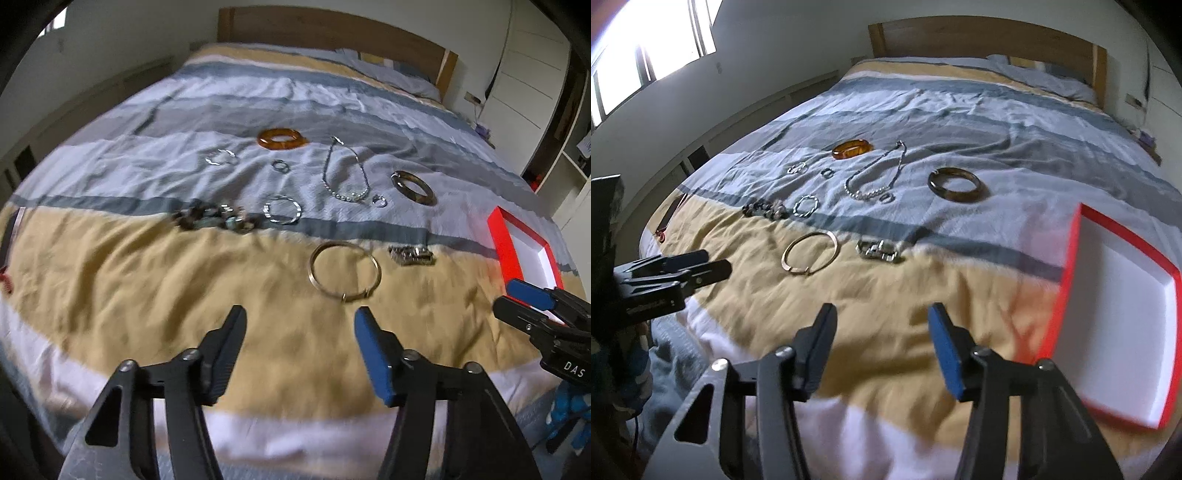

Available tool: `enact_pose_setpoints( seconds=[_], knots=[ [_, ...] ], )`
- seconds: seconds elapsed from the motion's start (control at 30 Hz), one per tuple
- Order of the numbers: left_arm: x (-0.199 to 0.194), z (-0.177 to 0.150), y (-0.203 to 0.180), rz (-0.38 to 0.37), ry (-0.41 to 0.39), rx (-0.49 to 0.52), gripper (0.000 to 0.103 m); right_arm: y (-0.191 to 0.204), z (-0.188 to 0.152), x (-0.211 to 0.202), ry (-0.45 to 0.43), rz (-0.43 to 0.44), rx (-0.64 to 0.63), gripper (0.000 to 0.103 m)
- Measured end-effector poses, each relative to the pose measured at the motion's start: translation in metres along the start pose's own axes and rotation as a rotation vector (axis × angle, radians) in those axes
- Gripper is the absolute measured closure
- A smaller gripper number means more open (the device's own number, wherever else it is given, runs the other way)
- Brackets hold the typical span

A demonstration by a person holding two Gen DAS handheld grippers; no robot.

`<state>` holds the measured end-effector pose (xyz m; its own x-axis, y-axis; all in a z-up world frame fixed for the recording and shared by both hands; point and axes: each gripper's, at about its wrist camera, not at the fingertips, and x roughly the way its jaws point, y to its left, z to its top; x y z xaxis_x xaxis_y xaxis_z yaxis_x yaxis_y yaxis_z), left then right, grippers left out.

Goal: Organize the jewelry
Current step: 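Grasp the silver bangle with the left tool while the right tool grasps the silver watch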

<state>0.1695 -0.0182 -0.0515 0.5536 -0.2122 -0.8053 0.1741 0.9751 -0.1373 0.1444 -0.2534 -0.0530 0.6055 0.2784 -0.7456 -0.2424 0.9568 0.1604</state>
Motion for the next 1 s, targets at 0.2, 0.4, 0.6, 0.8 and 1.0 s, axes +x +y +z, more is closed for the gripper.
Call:
enact_pose_setpoints(
  seconds=[0.2, 0.4, 0.6, 0.8, 1.0],
  knots=[
    [0.051, 0.023, 0.002, -0.037, 0.087, -0.025, 0.057, -0.010, 0.027, 0.048, 0.075, 0.099, -0.074, 0.055],
    [0.083, 0.028, -0.001, -0.028, 0.143, -0.015, 0.057, -0.011, 0.044, 0.093, 0.141, 0.147, -0.194, 0.055],
    [0.097, 0.030, -0.009, 0.010, 0.147, 0.037, 0.060, -0.006, 0.051, 0.120, 0.177, 0.185, -0.273, 0.055],
    [0.104, 0.030, -0.018, 0.037, 0.128, 0.112, 0.074, 0.000, 0.046, 0.126, 0.181, 0.192, -0.314, 0.084],
    [0.099, 0.034, -0.016, 0.000, 0.118, 0.097, 0.099, -0.002, 0.042, 0.119, 0.151, 0.186, -0.253, 0.086]
  ],
)
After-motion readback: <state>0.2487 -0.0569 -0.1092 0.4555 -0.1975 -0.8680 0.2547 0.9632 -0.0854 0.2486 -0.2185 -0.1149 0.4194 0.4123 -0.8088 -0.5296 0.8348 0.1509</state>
